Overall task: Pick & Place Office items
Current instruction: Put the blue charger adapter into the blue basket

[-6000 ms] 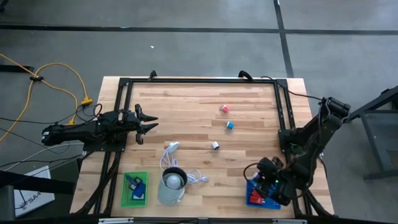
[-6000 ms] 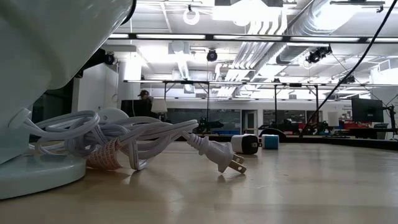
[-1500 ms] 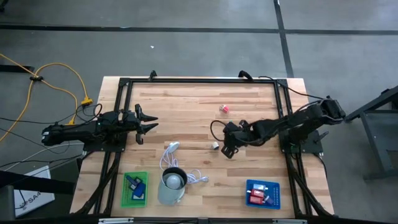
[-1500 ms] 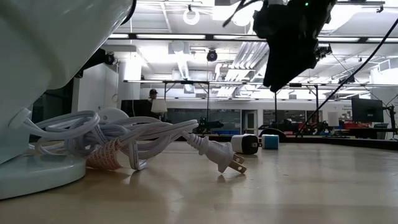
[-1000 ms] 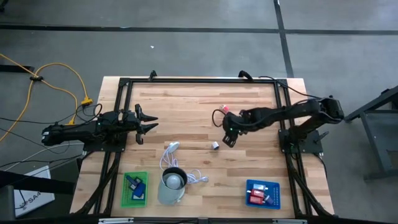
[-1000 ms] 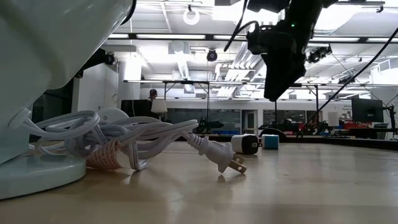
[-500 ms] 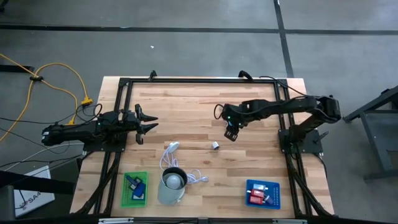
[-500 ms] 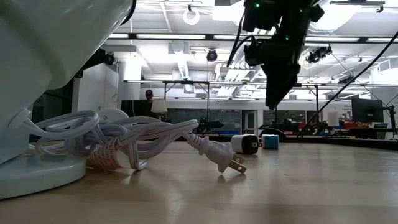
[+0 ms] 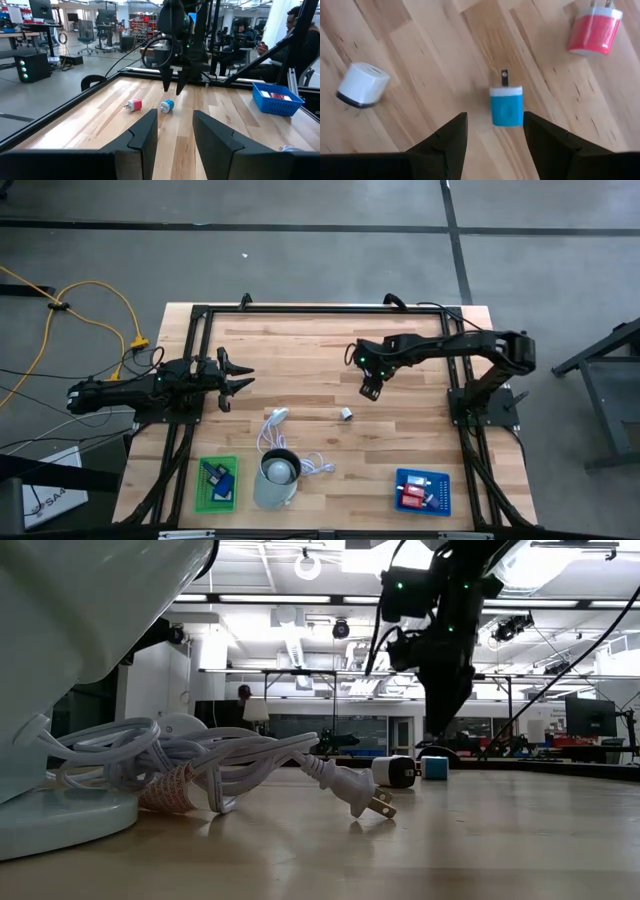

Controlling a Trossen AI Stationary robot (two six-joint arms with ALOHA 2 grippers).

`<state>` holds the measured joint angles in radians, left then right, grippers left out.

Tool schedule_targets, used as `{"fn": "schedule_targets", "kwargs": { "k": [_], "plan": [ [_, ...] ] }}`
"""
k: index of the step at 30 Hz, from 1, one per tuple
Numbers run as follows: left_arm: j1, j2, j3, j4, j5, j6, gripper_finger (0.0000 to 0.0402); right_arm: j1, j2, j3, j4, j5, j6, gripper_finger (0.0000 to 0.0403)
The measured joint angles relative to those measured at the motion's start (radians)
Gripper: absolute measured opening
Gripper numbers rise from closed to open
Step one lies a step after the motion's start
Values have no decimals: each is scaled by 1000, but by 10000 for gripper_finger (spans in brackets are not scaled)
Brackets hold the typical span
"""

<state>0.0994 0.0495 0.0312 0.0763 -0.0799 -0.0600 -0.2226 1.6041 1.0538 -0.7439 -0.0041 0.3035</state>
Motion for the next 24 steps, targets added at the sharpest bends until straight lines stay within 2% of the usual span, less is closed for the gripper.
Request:
{"fn": "schedule_targets", "kwargs": {
  "k": [9, 24],
  "plan": [
    [0, 0, 0, 0, 0, 0, 120, -12, 42, 0, 5, -5, -24, 179],
    [0, 0, 0, 0, 0, 0, 120, -16, 42, 0, 7, -6, -47, 179]
  ]
}}
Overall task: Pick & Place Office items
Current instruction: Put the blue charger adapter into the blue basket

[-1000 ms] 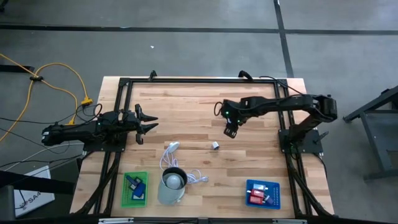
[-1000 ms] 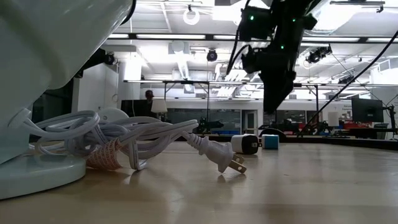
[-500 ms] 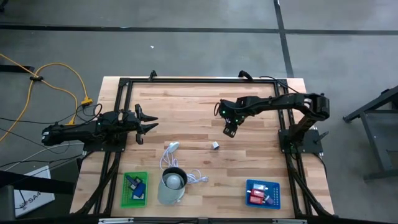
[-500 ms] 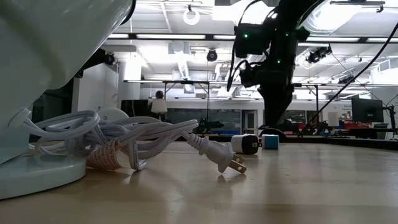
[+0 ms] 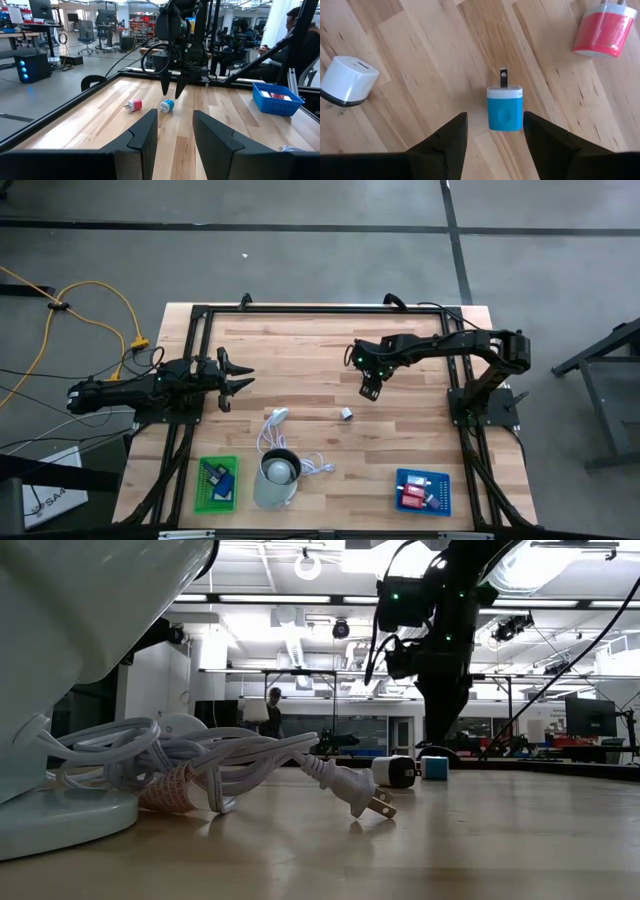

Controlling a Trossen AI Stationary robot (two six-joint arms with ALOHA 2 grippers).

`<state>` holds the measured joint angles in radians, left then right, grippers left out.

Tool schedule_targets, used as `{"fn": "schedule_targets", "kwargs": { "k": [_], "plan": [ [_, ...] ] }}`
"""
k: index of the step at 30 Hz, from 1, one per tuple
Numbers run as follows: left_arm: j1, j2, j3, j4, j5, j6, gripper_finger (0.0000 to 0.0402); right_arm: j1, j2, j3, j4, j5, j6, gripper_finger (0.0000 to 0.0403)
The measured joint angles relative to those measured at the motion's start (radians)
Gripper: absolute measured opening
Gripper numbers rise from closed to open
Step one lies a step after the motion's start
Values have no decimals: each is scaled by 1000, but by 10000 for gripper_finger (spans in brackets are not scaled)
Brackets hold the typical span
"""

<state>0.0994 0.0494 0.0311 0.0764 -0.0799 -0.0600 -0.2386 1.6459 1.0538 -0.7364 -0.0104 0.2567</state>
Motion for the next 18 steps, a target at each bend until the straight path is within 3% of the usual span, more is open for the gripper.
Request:
{"fn": "schedule_targets", "kwargs": {
  "k": [18],
  "plan": [
    [0, 0, 0, 0, 0, 0, 120, -20, 80, 0, 20, -20, -20, 179]
  ]
}}
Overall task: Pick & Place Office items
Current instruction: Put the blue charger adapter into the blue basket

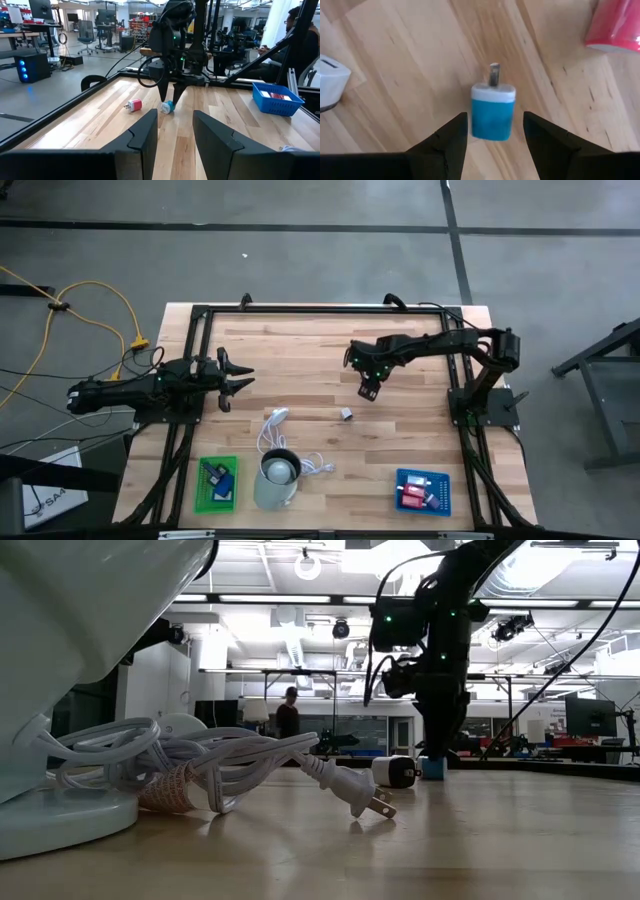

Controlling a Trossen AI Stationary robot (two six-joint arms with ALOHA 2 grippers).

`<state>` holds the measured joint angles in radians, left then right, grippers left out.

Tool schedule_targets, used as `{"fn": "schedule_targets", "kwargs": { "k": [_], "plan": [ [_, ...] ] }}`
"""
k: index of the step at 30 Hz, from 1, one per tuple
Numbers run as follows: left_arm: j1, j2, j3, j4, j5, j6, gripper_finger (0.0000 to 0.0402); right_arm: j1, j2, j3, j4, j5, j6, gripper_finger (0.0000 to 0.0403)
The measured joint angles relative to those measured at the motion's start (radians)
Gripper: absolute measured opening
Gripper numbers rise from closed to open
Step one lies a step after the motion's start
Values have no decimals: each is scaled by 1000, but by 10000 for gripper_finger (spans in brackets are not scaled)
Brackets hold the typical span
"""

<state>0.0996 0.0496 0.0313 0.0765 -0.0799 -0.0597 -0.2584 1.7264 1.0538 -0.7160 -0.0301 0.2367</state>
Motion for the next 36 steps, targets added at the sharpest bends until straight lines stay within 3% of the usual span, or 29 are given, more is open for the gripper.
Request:
{"fn": "schedule_targets", "kwargs": {
  "k": [36],
  "plan": [
    [0, 0, 0, 0, 0, 0, 120, 1, 0, -42, 66, 0, 2, 179]
  ]
}}
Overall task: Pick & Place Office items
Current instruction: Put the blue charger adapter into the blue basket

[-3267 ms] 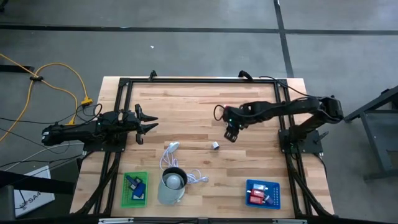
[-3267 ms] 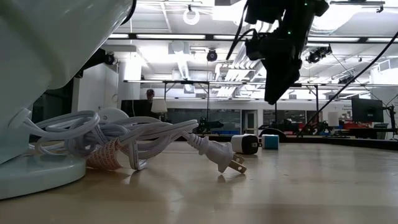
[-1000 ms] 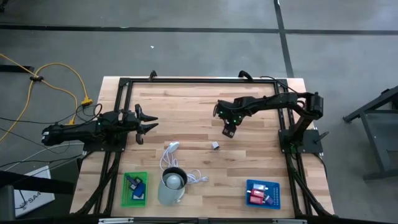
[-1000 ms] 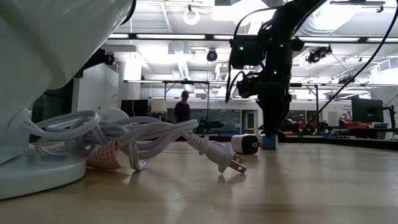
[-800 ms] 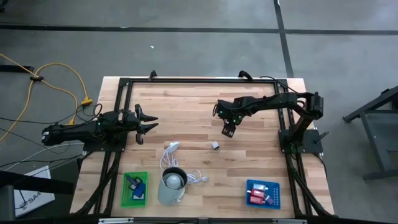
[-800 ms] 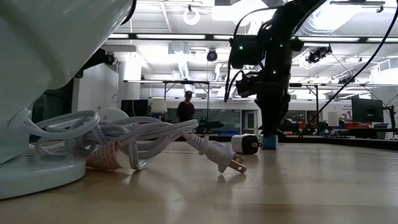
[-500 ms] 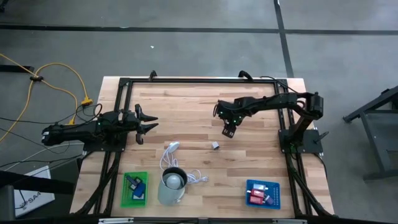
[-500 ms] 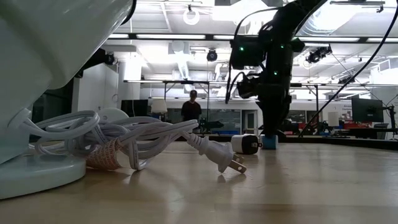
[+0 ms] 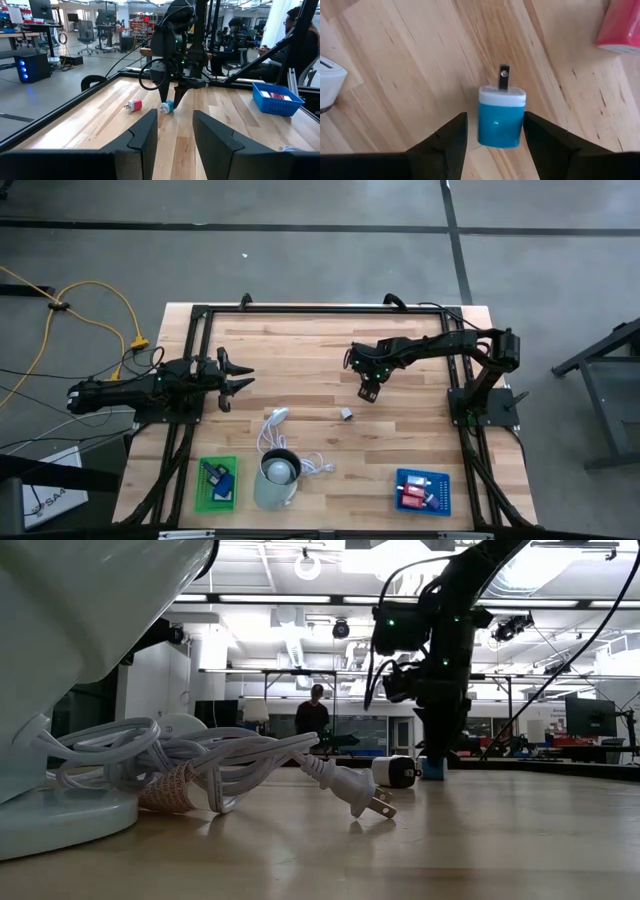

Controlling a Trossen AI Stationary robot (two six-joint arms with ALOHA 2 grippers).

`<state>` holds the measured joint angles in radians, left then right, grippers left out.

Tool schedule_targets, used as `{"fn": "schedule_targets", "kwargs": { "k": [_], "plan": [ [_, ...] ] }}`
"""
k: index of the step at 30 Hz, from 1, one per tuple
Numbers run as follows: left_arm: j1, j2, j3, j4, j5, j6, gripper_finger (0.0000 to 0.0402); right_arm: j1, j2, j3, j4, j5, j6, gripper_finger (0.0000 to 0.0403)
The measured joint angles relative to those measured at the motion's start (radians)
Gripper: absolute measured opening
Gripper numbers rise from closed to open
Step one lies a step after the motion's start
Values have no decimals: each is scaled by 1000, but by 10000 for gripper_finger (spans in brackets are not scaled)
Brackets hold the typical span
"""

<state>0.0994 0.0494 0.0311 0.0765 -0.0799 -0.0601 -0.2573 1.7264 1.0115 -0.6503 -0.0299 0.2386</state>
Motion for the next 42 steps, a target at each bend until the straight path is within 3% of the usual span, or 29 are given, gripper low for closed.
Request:
{"fn": "schedule_targets", "kwargs": {
  "k": [42],
  "plan": [
    [0, 0, 0, 0, 0, 0, 120, 0, 0, 0, 39, 8, -3, 110]
  ]
}}
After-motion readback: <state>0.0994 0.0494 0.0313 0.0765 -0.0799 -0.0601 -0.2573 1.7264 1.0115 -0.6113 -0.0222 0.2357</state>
